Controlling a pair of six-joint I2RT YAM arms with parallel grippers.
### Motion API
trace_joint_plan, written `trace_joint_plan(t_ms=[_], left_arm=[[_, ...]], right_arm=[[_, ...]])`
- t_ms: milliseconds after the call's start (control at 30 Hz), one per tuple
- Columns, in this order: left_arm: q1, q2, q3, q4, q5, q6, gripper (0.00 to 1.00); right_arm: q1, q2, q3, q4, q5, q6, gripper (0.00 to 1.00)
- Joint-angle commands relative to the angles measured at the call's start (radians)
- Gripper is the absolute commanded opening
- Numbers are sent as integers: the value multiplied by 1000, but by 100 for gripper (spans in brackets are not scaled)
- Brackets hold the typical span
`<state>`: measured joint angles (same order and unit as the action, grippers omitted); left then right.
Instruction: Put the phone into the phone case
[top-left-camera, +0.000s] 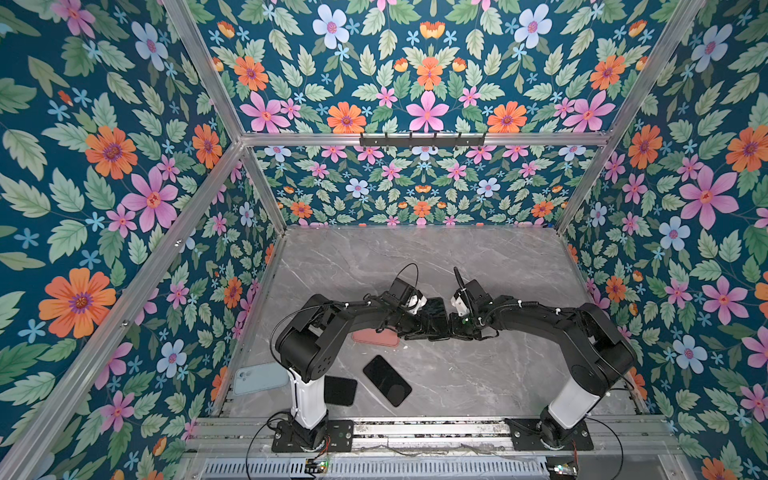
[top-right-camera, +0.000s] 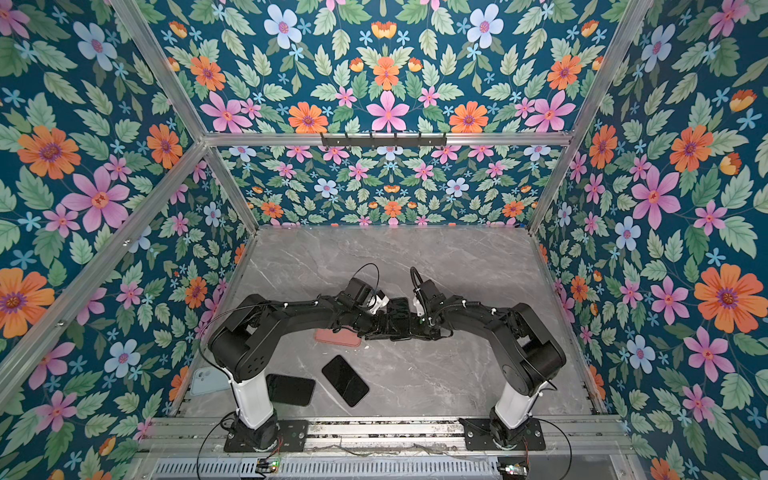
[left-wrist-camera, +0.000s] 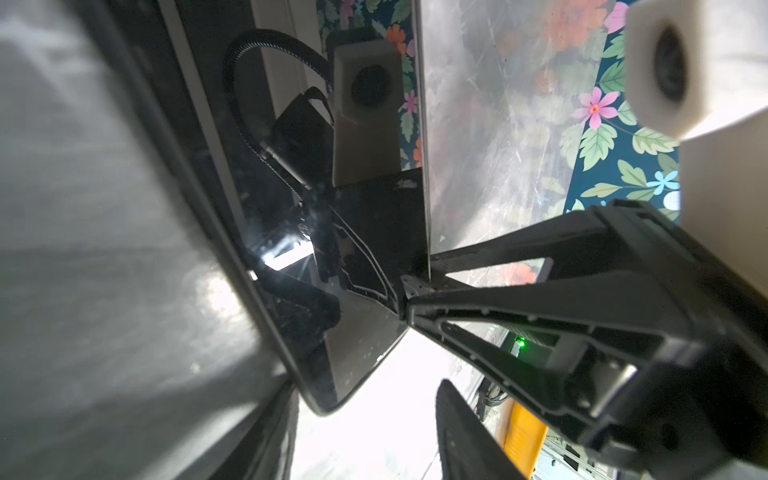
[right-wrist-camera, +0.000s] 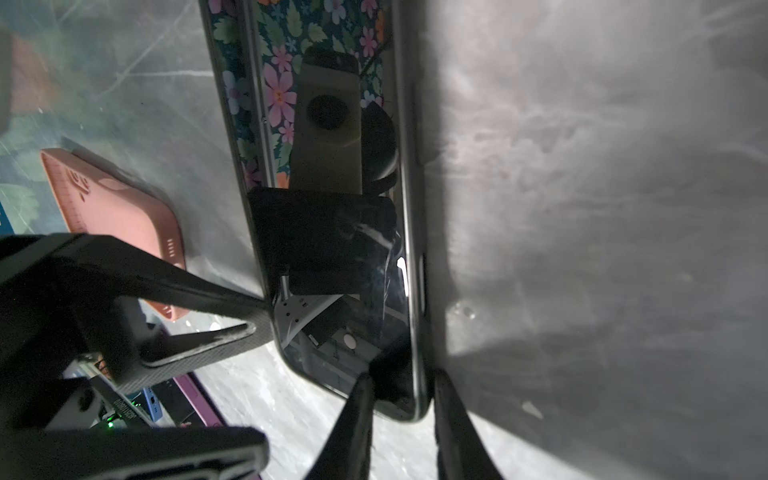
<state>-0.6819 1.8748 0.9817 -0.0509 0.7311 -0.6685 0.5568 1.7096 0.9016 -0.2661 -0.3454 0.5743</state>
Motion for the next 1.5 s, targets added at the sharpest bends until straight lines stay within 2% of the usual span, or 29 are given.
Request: trace_joint_plan(t_ms=[0,300,500,567,700,800,1067,1300,1467], left_arm=[[-4,15,-8,-56,-70,-2,56],[-5,6,-32,-24,-73,-17,56],[-3,-25,-39,-38,-111,-14,55],[-3,-42,-31,-56,-143,-8,55],[-2,-86,-37,-95,-241,-6,57],[-4,-110,-51,-53,-255,-20,58],[-2,-174,-25,-80,-314,12,65],[1,-143,41,9,-276,9,73],[21,-157,49,-9,-287,30,78]], right_arm=[[3,3,-8,-7,2,13,21],[4,-9,-32,6,25,36,15],[4,-42,-32,-27,50,39,16],[4,-100,-37,-38,74,43,20],[8,-163,-48,-56,127,47,34],[16,-188,-50,-61,162,45,39],[57,-200,-28,-79,231,49,48],[91,-193,-3,-79,290,64,53],[117,-182,-2,-61,351,71,55]])
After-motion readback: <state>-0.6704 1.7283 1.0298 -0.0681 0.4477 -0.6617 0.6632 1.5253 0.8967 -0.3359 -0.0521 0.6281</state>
